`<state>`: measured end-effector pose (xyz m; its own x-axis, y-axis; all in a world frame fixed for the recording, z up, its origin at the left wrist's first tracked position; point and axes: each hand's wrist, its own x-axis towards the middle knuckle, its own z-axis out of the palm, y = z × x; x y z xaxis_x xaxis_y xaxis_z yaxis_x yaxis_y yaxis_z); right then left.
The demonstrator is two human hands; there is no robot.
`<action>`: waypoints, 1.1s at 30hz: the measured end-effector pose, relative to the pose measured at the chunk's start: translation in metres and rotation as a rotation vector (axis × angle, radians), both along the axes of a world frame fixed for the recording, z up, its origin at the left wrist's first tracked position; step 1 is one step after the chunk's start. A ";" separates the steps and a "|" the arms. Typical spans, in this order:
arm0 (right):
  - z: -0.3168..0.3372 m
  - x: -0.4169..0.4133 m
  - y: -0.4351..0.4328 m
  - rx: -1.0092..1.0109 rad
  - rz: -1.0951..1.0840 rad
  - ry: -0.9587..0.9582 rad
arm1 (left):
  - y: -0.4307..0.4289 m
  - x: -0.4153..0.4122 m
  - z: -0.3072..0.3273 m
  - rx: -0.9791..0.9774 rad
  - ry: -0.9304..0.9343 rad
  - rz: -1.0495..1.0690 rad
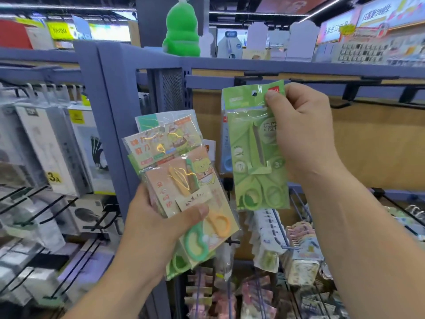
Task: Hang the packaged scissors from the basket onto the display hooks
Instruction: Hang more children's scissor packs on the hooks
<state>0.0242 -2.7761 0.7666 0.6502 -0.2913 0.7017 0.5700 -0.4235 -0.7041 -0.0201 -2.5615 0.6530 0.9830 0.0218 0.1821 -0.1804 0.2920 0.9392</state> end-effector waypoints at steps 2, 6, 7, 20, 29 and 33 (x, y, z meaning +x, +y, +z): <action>-0.001 0.002 -0.002 0.004 0.007 -0.005 | -0.001 0.001 0.001 0.002 -0.015 -0.002; -0.004 0.011 -0.005 -0.044 -0.015 0.034 | -0.003 0.004 0.002 0.011 -0.026 -0.017; -0.005 0.016 -0.007 -0.045 -0.019 0.054 | -0.003 0.005 0.002 0.006 -0.028 -0.025; -0.053 -0.023 0.025 -0.066 0.108 0.286 | -0.024 0.018 -0.005 -0.134 0.018 -0.146; -0.081 -0.029 0.031 0.308 0.386 0.371 | -0.045 0.019 0.000 -0.166 0.075 -0.178; -0.085 -0.029 0.025 0.465 0.477 0.398 | -0.048 0.017 0.000 -0.259 0.118 -0.223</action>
